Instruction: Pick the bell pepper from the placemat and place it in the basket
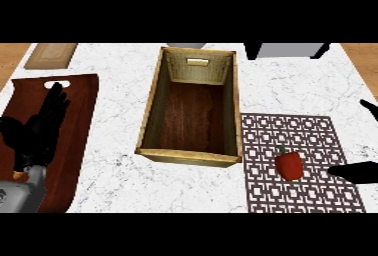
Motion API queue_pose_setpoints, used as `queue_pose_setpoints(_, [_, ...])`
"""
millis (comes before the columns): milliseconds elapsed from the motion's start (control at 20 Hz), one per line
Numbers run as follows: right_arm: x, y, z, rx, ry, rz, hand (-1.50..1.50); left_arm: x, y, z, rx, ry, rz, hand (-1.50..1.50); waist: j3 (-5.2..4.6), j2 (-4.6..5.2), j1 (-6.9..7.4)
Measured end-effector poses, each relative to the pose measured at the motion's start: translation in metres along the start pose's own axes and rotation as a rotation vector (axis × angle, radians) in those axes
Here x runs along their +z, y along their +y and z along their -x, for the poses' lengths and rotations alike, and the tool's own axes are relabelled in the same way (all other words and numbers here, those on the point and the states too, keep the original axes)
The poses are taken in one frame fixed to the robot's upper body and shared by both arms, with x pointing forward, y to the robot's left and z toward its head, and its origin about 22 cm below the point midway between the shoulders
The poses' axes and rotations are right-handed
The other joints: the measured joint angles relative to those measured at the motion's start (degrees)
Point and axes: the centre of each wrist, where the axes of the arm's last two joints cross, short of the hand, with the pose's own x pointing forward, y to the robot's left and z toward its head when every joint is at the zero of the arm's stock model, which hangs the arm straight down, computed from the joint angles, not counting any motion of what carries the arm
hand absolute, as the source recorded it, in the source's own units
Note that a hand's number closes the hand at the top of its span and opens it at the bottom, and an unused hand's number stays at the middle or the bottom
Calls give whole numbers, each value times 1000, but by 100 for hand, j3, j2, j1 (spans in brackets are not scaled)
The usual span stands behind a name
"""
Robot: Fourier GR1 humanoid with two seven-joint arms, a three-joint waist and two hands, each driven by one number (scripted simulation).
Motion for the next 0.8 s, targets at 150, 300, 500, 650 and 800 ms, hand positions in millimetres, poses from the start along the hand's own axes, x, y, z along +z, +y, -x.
queue_pose_setpoints(150, [18, -19, -19, 43, 48, -102, -150, 0, -1, -1, 3, 1, 7, 0, 16, 4, 25])
queue_pose_setpoints(300, [37, -41, -36, 51, 78, -160, -150, -1, 2, 4, 2, -3, 12, 0, 29, 19, 52])
queue_pose_setpoints(500, [54, -49, -47, 0, 66, -173, -150, -1, 0, 6, 1, -6, 26, 0, 42, 38, 124])
queue_pose_setpoints(650, [64, -47, -42, -34, 62, -145, -150, -3, -4, 5, 6, -11, 20, 0, 47, 45, 141])
queue_pose_setpoints(800, [58, -32, -33, -60, 66, -140, -150, -9, -12, 2, 3, -16, 26, 0, 50, 54, 157])
